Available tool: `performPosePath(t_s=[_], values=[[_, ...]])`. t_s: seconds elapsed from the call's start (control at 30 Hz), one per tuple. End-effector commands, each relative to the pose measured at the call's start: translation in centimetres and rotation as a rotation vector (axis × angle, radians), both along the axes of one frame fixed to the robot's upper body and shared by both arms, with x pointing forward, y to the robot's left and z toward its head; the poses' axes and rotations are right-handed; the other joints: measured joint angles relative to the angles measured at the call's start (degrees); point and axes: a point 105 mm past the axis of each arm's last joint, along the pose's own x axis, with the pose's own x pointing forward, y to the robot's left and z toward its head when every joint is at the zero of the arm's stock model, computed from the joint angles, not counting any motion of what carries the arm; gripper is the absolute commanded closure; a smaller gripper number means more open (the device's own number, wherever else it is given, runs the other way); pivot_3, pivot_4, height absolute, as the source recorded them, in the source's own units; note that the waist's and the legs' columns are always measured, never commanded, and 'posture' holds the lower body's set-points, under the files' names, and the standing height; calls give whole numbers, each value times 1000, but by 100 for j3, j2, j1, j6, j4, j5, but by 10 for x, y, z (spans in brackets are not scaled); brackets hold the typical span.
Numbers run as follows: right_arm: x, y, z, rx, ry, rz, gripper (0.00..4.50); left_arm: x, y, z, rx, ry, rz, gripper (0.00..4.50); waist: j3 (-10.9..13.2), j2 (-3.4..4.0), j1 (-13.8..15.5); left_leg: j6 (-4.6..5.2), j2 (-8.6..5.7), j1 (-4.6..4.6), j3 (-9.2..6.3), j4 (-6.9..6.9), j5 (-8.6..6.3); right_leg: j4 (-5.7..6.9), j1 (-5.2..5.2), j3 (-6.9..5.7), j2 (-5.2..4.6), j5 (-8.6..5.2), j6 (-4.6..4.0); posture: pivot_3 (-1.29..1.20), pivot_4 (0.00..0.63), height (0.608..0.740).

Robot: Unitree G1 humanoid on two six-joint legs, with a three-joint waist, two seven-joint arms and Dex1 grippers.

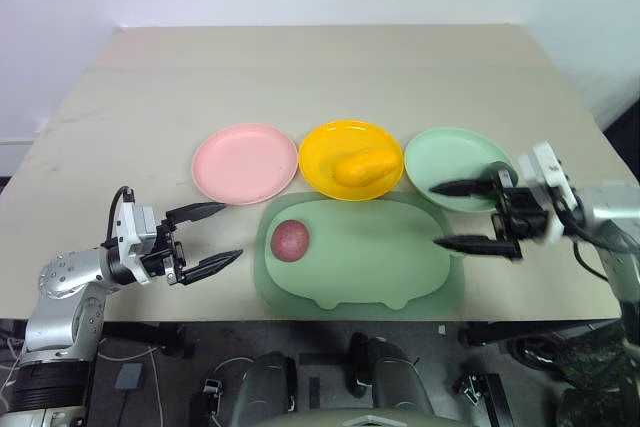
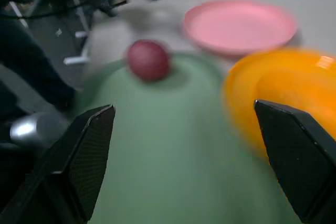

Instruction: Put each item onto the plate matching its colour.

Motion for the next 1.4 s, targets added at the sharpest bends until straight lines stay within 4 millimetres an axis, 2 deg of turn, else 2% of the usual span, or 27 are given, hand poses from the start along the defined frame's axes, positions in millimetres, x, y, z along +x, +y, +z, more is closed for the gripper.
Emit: performPosePath(t_s=[0.03, 0.1, 0.23, 0.5, 0.7, 0.83, 1.2, 1.3, 1.37, 1.4], values=[[-20, -9, 14, 5, -42, -25, 51, -2, -6, 10, 20, -29, -33, 0, 0, 0, -24, 0, 2, 5, 2, 0, 0, 0, 0, 7, 6, -5, 8, 0, 150, 737], [-31, -22, 2, -24, -20, -89, 51, -1, -15, 11, 14, -34, -58, 0, -1, -2, 8, 0, 4, 4, 1, -1, 0, 0, -1, 9, 13, -7, 9, 0, 150, 737], [-42, -33, -13, -56, 25, -163, 51, 3, -28, 11, 8, -33, -84, 0, 0, -4, 23, 0, -2, 2, 0, 1, 0, -1, 1, 12, 12, -3, 3, 0, 150, 737], [-45, -23, -19, -54, 28, -186, 51, 21, -58, 5, -22, -4, -151, 0, -1, -7, 22, 1, -6, 3, -3, 4, 0, -1, 5, 15, 15, -6, 8, 0, 150, 737], [-50, -17, -18, -43, 15, -198, 51, 28, -81, -11, -38, 47, -195, 0, 0, -11, 21, 1, -9, 4, -4, 4, 0, -3, 8, 15, 15, 4, -8, 0, 150, 737], [-53, -15, -19, -42, 16, -218, 51, 29, -84, -22, -30, 92, -212, 0, 0, -13, 21, 1, -9, 4, -6, 5, 0, -3, 9, 15, 15, 2, -4, 0, 150, 737], [-50, -14, -20, -37, -4, -248, 51, 30, -83, -36, -3, 137, -220, 0, 0, -14, 21, 2, -8, 4, -9, 6, 0, -3, 9, 15, 14, 0, -2, 0, 150, 737], [-47, -13, -20, -38, -14, -253, 0, 30, -84, -36, -9, 139, -219, 635, 0, -14, 20, 2, -8, 4, -9, 6, 0, -3, 9, 15, 14, 0, -2, 0, 150, 737], [-45, -13, -20, -35, -15, -255, 0, 30, -85, -36, -12, 138, -218, 1218, 0, -14, 20, 2, -9, 4, -9, 6, 0, -3, 9, 15, 14, 0, -2, 0, 150, 737], [-45, -13, -20, -38, -17, -253, 0, 30, -85, -36, -9, 133, -219, 1300, 0, -15, 21, 2, -8, 4, -9, 6, 0, -3, 9, 15, 14, 0, -2, 0, 150, 737]])
